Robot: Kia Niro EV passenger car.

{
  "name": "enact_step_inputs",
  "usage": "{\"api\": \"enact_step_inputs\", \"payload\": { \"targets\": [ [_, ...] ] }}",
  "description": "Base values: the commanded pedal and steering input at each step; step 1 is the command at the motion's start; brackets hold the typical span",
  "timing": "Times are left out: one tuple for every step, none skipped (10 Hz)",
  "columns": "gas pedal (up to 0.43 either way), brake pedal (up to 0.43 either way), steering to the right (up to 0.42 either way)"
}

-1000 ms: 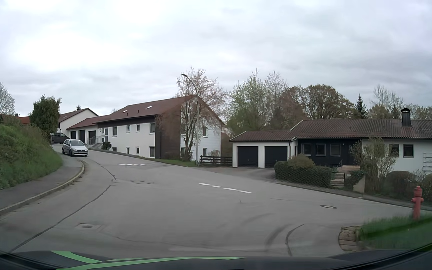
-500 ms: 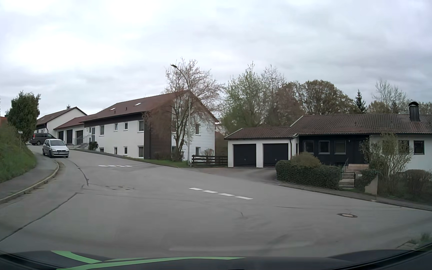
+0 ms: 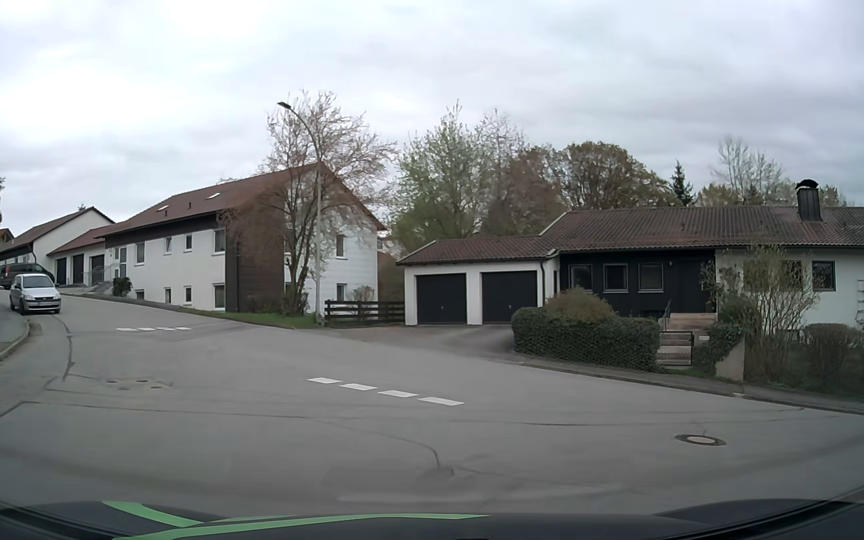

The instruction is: Follow the waypoints while adhering to traffic rules and regulations

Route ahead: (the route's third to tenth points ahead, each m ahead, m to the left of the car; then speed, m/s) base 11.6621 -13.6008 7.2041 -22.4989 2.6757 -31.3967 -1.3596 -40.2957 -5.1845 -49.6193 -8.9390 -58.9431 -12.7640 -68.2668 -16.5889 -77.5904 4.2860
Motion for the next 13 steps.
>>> {"api": "enact_step_inputs", "payload": {
  "targets": [
    [0.0, 0.207, 0.24],
    [0.0, 0.213, 0.255],
    [0.0, 0.226, 0.274],
    [0.0, 0.226, 0.289],
    [0.0, 0.226, 0.303],
    [0.0, 0.226, 0.313],
    [0.0, 0.226, 0.313],
    [0.0, 0.226, 0.313],
    [0.0, 0.226, 0.313],
    [0.0, 0.226, 0.318],
    [0.0, 0.232, 0.331],
    [0.0, 0.226, 0.34],
    [0.0, 0.226, 0.338]
  ]
}}
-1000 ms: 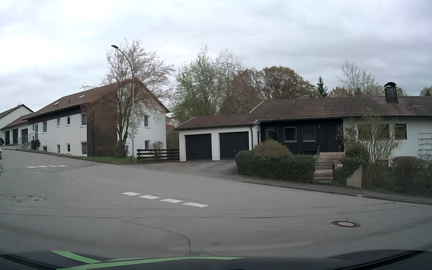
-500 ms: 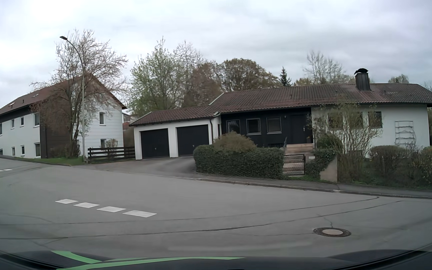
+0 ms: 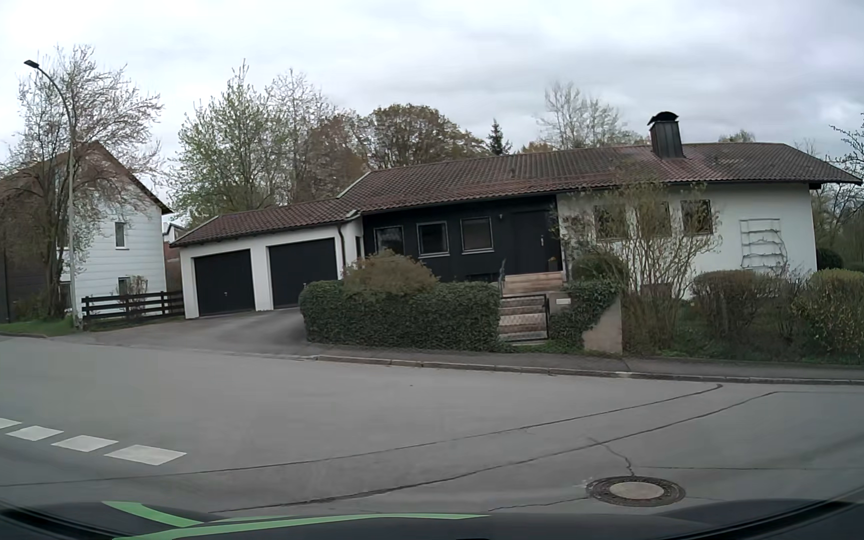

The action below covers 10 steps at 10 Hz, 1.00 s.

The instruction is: Follow the waypoints while adhering to traffic rules and regulations

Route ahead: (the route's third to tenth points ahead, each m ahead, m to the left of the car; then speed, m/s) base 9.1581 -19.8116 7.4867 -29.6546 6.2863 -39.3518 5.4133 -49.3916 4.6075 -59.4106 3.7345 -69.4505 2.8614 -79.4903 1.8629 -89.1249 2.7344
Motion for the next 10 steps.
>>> {"api": "enact_step_inputs", "payload": {
  "targets": [
    [0.0, 0.226, 0.336],
    [0.0, 0.232, 0.337],
    [0.0, 0.226, 0.34],
    [0.0, 0.226, 0.344],
    [0.0, 0.226, 0.352],
    [0.0, 0.22, 0.361],
    [0.0, 0.22, 0.368],
    [0.0, 0.207, 0.377],
    [0.0, 0.201, 0.382],
    [0.0, 0.195, 0.388]
  ]
}}
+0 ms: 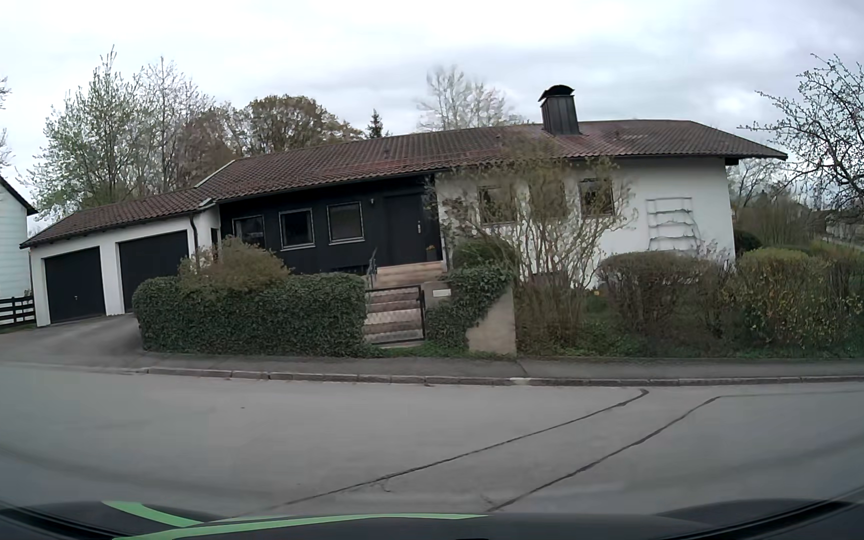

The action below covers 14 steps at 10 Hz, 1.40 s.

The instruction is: Follow the waypoints while adhering to traffic rules and regulations

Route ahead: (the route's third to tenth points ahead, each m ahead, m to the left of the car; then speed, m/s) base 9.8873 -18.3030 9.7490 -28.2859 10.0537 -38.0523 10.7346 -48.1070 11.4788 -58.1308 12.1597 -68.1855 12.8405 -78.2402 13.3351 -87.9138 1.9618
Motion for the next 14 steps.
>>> {"api": "enact_step_inputs", "payload": {
  "targets": [
    [0.0, 0.177, 0.402],
    [0.0, 0.152, 0.421],
    [0.0, 0.134, 0.448],
    [0.0, 0.116, 0.471],
    [0.0, 0.085, 0.501],
    [0.0, 0.079, 0.521],
    [0.0, 0.079, 0.529],
    [0.0, 0.079, 0.529],
    [0.0, 0.079, 0.53],
    [0.0, 0.079, 0.536],
    [0.0, 0.079, 0.553],
    [0.0, 0.073, 0.578],
    [0.0, 0.067, 0.601],
    [0.0, 0.049, 0.629]
  ]
}}
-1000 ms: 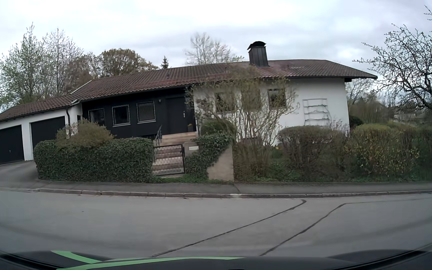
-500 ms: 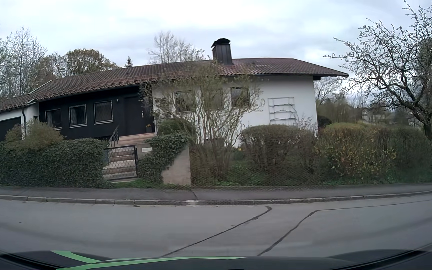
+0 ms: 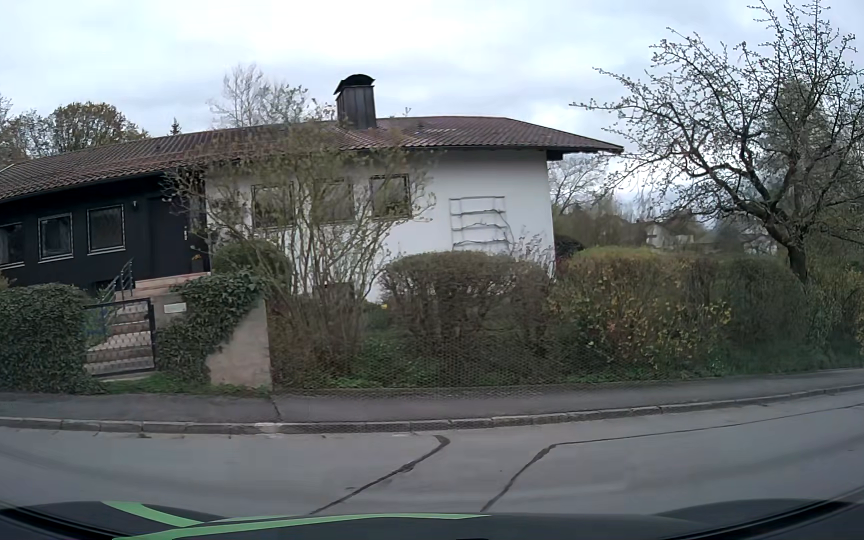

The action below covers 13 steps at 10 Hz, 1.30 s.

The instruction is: Follow the waypoints while adhering to traffic rules and regulations

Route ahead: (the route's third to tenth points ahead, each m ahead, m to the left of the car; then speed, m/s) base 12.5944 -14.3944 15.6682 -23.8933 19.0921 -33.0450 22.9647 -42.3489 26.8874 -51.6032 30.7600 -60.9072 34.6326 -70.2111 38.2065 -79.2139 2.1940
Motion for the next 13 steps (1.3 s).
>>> {"api": "enact_step_inputs", "payload": {
  "targets": [
    [0.0, 0.024, 0.657],
    [0.0, 0.006, 0.679],
    [0.0, 0.0, 0.697],
    [0.0, 0.0, 0.707],
    [0.0, 0.0, 0.711],
    [0.0, 0.0, 0.711],
    [0.0, 0.0, 0.711],
    [0.0, 0.0, 0.711],
    [0.0, 0.0, 0.71],
    [0.0, 0.0, 0.708],
    [0.0, 0.0, 0.704],
    [0.0, 0.0, 0.696],
    [0.0, 0.0, 0.686]
  ]
}}
